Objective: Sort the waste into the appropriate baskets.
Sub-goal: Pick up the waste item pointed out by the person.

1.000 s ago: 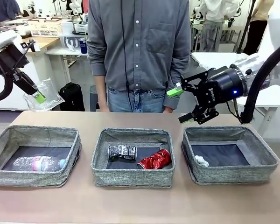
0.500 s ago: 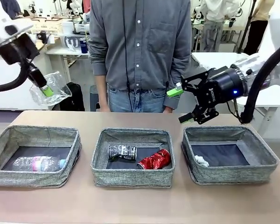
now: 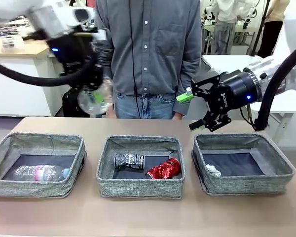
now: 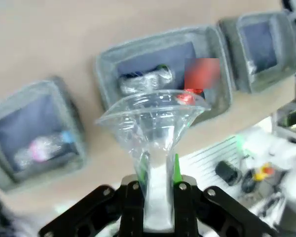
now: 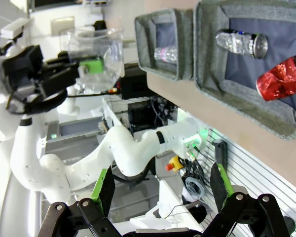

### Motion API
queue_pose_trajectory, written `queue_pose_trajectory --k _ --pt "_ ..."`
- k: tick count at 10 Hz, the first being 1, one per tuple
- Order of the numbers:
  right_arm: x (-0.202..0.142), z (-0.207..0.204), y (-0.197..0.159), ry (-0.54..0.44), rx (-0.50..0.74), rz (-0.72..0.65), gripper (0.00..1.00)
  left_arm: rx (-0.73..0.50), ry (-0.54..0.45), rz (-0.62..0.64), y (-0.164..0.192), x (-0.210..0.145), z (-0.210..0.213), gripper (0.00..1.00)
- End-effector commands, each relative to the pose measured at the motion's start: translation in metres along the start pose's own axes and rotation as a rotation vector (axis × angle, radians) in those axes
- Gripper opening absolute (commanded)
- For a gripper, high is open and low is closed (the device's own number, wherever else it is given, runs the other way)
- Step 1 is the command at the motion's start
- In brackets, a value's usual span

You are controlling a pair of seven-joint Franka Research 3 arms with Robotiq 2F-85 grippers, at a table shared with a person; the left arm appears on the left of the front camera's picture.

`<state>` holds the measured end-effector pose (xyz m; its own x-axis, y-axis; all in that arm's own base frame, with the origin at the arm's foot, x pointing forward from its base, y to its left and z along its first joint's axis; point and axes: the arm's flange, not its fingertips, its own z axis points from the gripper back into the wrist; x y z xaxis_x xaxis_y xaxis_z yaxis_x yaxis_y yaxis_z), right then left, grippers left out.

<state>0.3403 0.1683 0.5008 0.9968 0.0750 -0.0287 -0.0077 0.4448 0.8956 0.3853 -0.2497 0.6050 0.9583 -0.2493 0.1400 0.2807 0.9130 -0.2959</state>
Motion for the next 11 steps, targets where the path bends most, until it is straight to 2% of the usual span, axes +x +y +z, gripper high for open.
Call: queue_pose_trajectory --k 1,2,4,6,7,11 --pt "0.002 0.0 -0.001 0.003 0.005 0.019 1.0 0.011 -0.029 0.216 -0.056 0.024 0.01 0.19" --pt "0.002 0.0 -0.001 0.003 0.005 0.019 1.0 0.049 -0.008 0.213 -0.08 0.023 0.023 0.19" --pt "0.002 0.0 -0.001 0.003 0.005 0.019 1.0 0.117 0.042 0.11 -0.119 -0.001 0.064 0.19" --pt "0.002 0.0 -0.001 0.003 0.005 0.019 1.0 0.198 -0.036 0.088 -0.134 -0.026 0.103 0.19" --pt "0.002 0.0 -0.001 0.003 0.005 0.019 1.0 0.097 0.006 0.124 -0.126 -0.013 0.065 0.19" --pt "0.002 0.0 -0.001 0.003 0.005 0.019 1.0 0.097 0.006 0.124 -0.126 -0.013 0.065 0.19"
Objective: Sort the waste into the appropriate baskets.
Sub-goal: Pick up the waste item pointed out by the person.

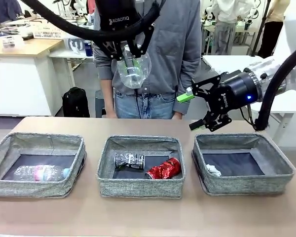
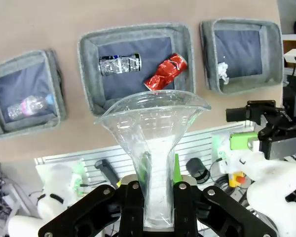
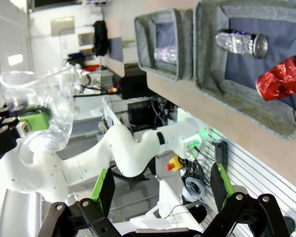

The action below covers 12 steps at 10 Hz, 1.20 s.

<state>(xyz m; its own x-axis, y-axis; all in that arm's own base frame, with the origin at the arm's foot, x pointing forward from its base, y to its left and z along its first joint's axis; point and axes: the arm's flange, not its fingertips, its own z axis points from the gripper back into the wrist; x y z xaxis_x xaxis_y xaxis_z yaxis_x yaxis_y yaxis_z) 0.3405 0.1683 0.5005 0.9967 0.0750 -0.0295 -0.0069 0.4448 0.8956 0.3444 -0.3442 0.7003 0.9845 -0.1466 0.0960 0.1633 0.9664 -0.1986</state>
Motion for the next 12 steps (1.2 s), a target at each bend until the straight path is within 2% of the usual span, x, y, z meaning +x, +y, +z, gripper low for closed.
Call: queue_pose_trajectory --k 1,4,5,6,7,8,12 --pt "0.002 0.0 -0.001 0.002 0.005 0.02 1.0 0.003 -0.003 -0.001 0.0 -0.003 0.004 0.19" --pt "0.002 0.0 -0.001 0.002 0.005 0.02 1.0 -0.067 0.042 0.091 -0.028 0.004 0.027 0.19" --pt "0.002 0.0 -0.001 0.002 0.005 0.02 1.0 -0.061 0.062 0.039 -0.044 0.005 0.032 0.19" --pt "0.002 0.0 -0.001 0.002 0.005 0.02 1.0 -0.043 0.033 0.038 -0.049 0.004 0.033 0.19" --pt "0.002 0.0 -0.001 0.002 0.005 0.02 1.0 -0.05 0.01 0.054 -0.045 0.003 0.034 0.19" --pt "0.002 0.0 -0.001 0.002 0.005 0.02 1.0 -0.062 0.033 0.032 -0.035 -0.001 0.027 0.19" --pt "0.002 0.0 -0.001 0.002 0.005 0.02 1.0 -0.062 0.033 0.032 -0.035 -0.001 0.027 0.19"
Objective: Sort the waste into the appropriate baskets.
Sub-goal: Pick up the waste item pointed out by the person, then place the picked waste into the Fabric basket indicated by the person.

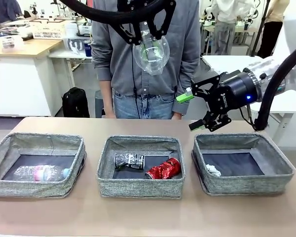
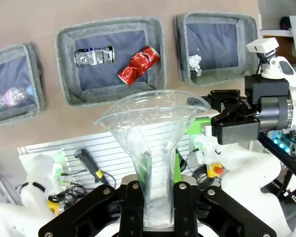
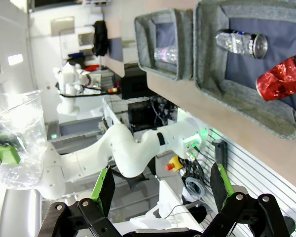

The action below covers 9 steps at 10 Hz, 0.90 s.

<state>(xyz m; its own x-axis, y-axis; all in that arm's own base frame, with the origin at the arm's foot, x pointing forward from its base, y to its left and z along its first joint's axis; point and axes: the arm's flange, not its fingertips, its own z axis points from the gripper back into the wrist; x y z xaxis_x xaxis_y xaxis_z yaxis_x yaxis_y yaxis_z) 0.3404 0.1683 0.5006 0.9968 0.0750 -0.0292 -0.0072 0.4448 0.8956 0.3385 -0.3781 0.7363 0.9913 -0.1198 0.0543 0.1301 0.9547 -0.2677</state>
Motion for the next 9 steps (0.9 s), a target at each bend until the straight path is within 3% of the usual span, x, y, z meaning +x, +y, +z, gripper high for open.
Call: queue_pose_trajectory --k 1,9 --pt "0.0017 0.0003 -0.0007 0.002 0.005 0.02 1.0 0.007 -0.001 -0.004 0.0057 -0.0032 -0.001 0.19" --pt "0.0017 0.0003 -0.0007 0.002 0.005 0.02 1.0 0.007 -0.001 -0.004 0.0057 -0.0032 -0.001 0.19"
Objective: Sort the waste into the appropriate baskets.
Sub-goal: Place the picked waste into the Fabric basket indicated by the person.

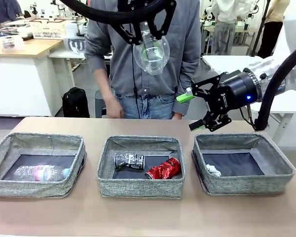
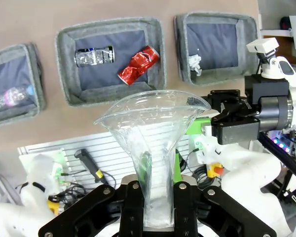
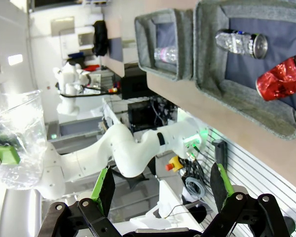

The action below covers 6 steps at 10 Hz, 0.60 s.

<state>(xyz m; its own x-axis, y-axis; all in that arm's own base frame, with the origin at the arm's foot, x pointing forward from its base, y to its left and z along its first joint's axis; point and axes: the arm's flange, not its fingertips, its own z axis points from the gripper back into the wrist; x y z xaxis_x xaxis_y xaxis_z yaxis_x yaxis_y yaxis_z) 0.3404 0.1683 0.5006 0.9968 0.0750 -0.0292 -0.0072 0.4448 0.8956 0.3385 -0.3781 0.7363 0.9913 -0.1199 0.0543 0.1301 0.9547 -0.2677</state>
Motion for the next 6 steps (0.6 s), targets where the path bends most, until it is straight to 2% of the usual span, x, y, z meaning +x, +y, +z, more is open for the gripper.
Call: queue_pose_trajectory --k 1,6 --pt "0.0017 0.0003 -0.0007 0.002 0.005 0.02 1.0 0.007 -0.001 -0.004 0.0057 -0.0032 -0.001 0.19" --pt "0.0017 0.0003 -0.0007 0.002 0.005 0.02 1.0 0.007 -0.001 -0.004 0.0057 -0.0032 -0.001 0.19"
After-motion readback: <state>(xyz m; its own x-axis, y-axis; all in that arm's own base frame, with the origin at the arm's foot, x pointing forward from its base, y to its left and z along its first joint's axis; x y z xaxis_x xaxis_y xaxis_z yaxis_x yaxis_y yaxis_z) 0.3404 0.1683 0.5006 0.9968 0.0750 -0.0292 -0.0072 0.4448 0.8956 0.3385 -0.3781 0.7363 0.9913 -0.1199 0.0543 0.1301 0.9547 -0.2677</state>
